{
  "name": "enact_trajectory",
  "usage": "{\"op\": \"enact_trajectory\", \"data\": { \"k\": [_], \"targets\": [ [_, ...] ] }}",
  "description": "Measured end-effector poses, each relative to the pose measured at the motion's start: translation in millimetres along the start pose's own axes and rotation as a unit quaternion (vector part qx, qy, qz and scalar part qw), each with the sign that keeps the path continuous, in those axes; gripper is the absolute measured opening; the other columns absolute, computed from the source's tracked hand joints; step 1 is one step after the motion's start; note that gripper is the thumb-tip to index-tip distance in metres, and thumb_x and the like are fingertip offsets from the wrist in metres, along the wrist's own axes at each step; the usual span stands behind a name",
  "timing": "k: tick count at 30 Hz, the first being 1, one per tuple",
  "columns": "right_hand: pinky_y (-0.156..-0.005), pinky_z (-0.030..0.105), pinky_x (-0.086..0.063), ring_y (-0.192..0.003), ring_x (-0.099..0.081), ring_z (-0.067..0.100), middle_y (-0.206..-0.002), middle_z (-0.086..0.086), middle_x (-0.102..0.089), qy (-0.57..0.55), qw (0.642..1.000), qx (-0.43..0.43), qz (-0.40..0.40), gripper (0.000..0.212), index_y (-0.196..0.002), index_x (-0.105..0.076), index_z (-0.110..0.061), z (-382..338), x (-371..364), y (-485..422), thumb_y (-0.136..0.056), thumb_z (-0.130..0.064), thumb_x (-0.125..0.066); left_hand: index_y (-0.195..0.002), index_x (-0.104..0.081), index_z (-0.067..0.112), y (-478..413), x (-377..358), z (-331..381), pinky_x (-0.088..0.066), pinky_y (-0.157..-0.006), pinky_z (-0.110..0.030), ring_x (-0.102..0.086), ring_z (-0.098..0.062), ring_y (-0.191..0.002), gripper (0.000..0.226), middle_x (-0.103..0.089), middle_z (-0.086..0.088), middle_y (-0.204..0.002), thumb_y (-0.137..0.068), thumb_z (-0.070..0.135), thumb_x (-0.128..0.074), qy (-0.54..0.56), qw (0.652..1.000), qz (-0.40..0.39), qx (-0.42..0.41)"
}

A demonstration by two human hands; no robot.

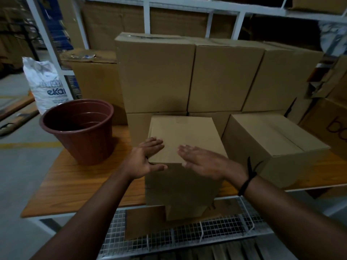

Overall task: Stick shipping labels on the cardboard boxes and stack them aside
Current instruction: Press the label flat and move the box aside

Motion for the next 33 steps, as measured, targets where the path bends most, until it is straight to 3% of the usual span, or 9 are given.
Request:
{"op": "enact_trajectory", "data": {
  "k": [2, 6, 12, 16, 20, 23, 27, 29, 33],
  "targets": [
    [-0.113, 0.020, 0.001, -0.146, -0.001, 0.002, -0.159, -0.015, -0.004, -0.020, 1.000, 0.013, -0.002, 0.053, -0.154, -0.011, -0.028, 2.8, 3.2, -3.5, -0.105, -0.043, -0.021, -0.142, -0.049, 0.021, 0.1, 0.2, 1.4, -0.023, -0.120, -0.036, -0.023, -0.005, -0.145, 0.096, -0.040, 0.011, -0.151, -0.065, 0.078, -0.063, 0.003, 1.000, -0.009, 0.004],
    [-0.109, 0.020, 0.001, -0.149, -0.002, 0.011, -0.163, -0.002, 0.000, -0.024, 0.988, -0.147, 0.040, 0.057, -0.156, -0.006, -0.019, 55.4, 30.6, -26.3, -0.105, -0.045, -0.014, -0.142, -0.050, 0.020, -1.6, 1.9, 4.7, -0.023, -0.120, -0.040, -0.024, -0.008, -0.146, 0.093, -0.040, 0.008, -0.152, -0.067, 0.074, -0.063, 0.000, 1.000, -0.011, 0.002],
    [-0.117, 0.026, -0.003, -0.149, -0.006, 0.010, -0.162, -0.003, -0.008, -0.012, 0.999, 0.029, 0.030, 0.054, -0.155, -0.014, -0.019, -24.2, 8.0, -45.2, -0.105, -0.037, -0.026, -0.141, -0.051, 0.018, 4.7, 4.7, -0.8, -0.021, -0.118, -0.031, -0.024, -0.008, -0.146, 0.105, -0.041, 0.006, -0.151, -0.062, 0.088, -0.056, 0.005, 1.000, 0.005, -0.003],
    [-0.111, 0.018, -0.002, -0.147, -0.009, 0.006, -0.162, -0.008, -0.011, -0.043, 0.993, -0.085, 0.067, 0.053, -0.154, -0.018, -0.023, 47.0, 16.4, -23.1, -0.105, -0.043, -0.019, -0.141, -0.050, 0.019, 1.6, 4.3, 6.9, -0.019, -0.118, -0.030, -0.022, -0.005, -0.145, 0.096, -0.040, 0.006, -0.152, -0.064, 0.075, -0.062, 0.007, 1.000, -0.001, 0.008],
    [-0.119, 0.039, -0.022, -0.142, -0.025, 0.007, -0.155, -0.008, -0.033, -0.037, 0.977, -0.097, 0.184, 0.078, -0.147, -0.038, -0.025, 69.1, 5.0, 17.5, -0.091, -0.072, -0.010, -0.142, -0.049, 0.022, 2.6, 2.7, 3.4, -0.023, -0.120, -0.042, -0.020, -0.005, -0.146, 0.091, -0.038, 0.008, -0.153, -0.067, 0.069, -0.070, 0.014, 1.000, 0.003, 0.013],
    [-0.110, 0.047, -0.036, -0.132, -0.038, 0.011, -0.139, 0.000, -0.055, -0.070, 0.936, -0.043, 0.341, 0.072, -0.127, -0.063, -0.019, 62.8, -4.8, 53.7, -0.090, -0.072, -0.034, -0.141, -0.049, 0.028, 5.9, 2.1, 2.4, -0.028, -0.118, -0.045, -0.017, -0.004, -0.146, 0.093, -0.029, 0.009, -0.158, -0.065, 0.081, -0.061, 0.036, 0.999, 0.015, 0.006],
    [-0.110, 0.049, -0.031, -0.145, -0.023, 0.028, -0.159, 0.005, -0.025, -0.117, 0.917, -0.049, 0.379, 0.059, -0.138, -0.051, -0.036, 75.1, -36.3, 69.9, -0.083, -0.052, -0.065, -0.148, -0.024, 0.052, 32.7, -2.6, -1.2, -0.032, -0.108, -0.043, -0.010, -0.023, -0.148, 0.090, 0.009, 0.000, -0.165, -0.070, 0.073, -0.064, 0.050, 0.994, 0.101, -0.007],
    [-0.106, 0.039, -0.038, -0.143, -0.029, 0.025, -0.161, 0.004, -0.015, -0.175, 0.908, -0.057, 0.375, 0.066, -0.140, -0.044, -0.044, 78.4, -46.3, 69.6, -0.081, -0.041, -0.073, -0.150, -0.010, 0.054, 49.0, -9.6, -5.9, -0.042, -0.105, -0.048, -0.019, -0.027, -0.146, 0.095, 0.007, -0.005, -0.165, -0.073, 0.077, -0.060, 0.049, 0.990, 0.131, -0.004],
    [-0.101, 0.025, -0.038, -0.135, -0.037, 0.013, -0.156, 0.007, -0.029, -0.183, 0.891, -0.060, 0.411, 0.058, -0.132, -0.057, -0.031, 77.6, -37.8, 68.0, -0.079, -0.022, -0.078, -0.153, 0.000, 0.047, 57.3, -14.9, 1.6, -0.052, -0.097, -0.052, -0.034, -0.026, -0.139, 0.088, -0.019, -0.016, -0.160, -0.085, 0.075, -0.048, 0.027, 0.988, 0.152, -0.029]
  ]
}}
Point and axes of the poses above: each hand's wrist, its own y-axis away from the middle knuckle, its own x-axis out of the back of the hand, z = x × y, the point moved 8 cm from there along -y, towards the middle knuckle
